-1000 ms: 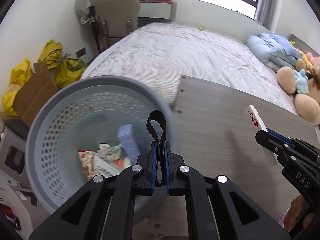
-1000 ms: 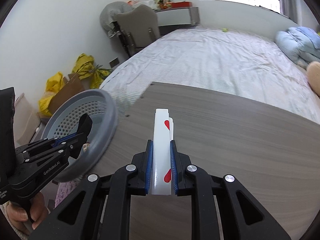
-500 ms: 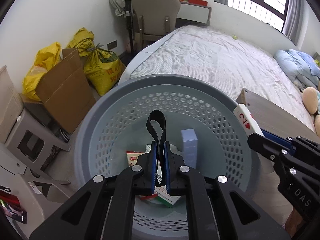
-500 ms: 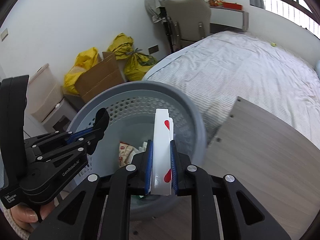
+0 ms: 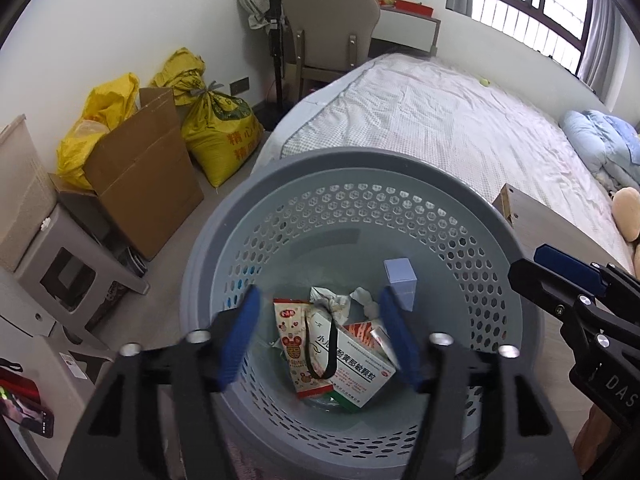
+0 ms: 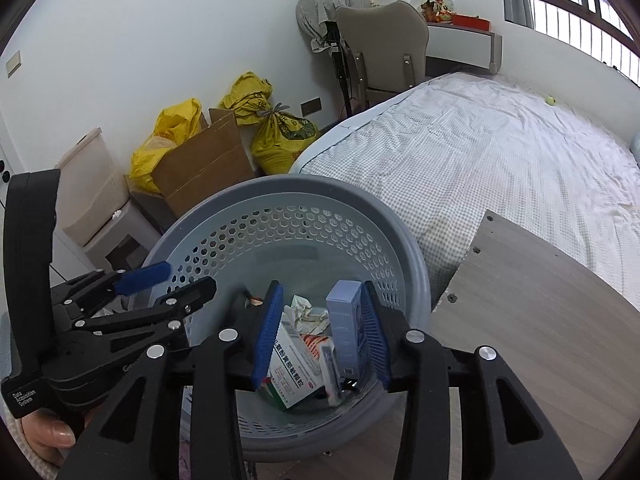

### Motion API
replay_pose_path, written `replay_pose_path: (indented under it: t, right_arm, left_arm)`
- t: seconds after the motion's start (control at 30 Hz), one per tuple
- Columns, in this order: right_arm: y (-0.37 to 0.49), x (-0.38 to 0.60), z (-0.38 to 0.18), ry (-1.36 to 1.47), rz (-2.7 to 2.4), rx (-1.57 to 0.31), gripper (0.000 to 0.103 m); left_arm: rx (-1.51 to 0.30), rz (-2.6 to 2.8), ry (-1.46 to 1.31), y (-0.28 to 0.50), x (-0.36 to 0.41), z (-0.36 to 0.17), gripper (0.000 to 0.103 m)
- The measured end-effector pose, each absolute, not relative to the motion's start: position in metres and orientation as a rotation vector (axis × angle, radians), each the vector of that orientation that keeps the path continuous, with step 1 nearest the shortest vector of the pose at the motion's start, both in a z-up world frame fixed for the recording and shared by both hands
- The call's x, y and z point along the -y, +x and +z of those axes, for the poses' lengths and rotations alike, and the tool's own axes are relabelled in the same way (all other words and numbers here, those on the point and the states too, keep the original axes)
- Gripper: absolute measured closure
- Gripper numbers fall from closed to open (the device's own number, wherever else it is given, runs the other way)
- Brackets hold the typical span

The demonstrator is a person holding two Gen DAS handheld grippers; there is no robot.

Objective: Collect trash

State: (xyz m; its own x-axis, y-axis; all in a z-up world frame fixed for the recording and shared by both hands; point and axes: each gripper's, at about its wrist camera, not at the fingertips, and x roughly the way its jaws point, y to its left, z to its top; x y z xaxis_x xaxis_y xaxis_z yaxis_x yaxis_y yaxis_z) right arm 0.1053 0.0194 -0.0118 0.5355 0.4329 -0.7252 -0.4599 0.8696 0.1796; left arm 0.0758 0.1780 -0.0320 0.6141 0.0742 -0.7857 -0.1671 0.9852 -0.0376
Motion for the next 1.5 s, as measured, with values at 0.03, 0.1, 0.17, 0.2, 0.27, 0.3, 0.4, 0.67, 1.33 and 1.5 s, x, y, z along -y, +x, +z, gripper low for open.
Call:
replay_pose_path:
  t: [0.03,0.1,0.17,0.2,0.27,0.3,0.4,0.67,1.33,1.5]
  right_arm:
    - [0.104,-0.019,-0.012,-0.036,0.528,-0.854,0.064]
    - [0.104,-0.018,-0.012,-0.036,0.524,-0.854,0.059]
    - [0.101,-0.016,-0.012,-0.037,0.519,-0.853,0.054]
    - [0.1,-0.016,-0.012,-0.039,0.514,-0.85,0.052]
    - [0.098,-0.016,-0.011,-0.042,0.508,-0.845,0.051]
    - [0.097,-0.015,-0.011,-0.043,0.504,-0.843,0.05]
    - [0.096,-0.013,-0.011,-0.039,0.496,-0.843,0.049]
    - [0.091,-0.01,-0.014,-0.04,0.483,-0.85,0.041]
    - [0.091,-0.003,-0.014,-0.028,0.457,-0.853,0.034]
    - [0.091,-0.003,-0.013,-0.028,0.457,-0.853,0.034]
  left_arm:
    - [-0.892,0.143,-0.108,0.074,-0.178,-0.03,0.036]
    - [-0.893,0.146,-0.109,0.073,-0.179,-0.029,0.036]
    - [-0.891,0.152,-0.111,0.072,-0.181,-0.027,0.033]
    - [-0.889,0.155,-0.112,0.071,-0.182,-0.027,0.032]
    - [-0.884,0.163,-0.113,0.069,-0.182,-0.026,0.025]
    - [-0.881,0.165,-0.113,0.067,-0.183,-0.025,0.024]
    - [-0.88,0.172,-0.109,0.065,-0.183,-0.025,0.022]
    - [-0.874,0.199,-0.1,0.059,-0.185,-0.024,0.011]
    - [-0.871,0.223,-0.102,0.058,-0.186,-0.021,0.007]
    - [-0.874,0.236,-0.106,0.058,-0.188,-0.018,0.006]
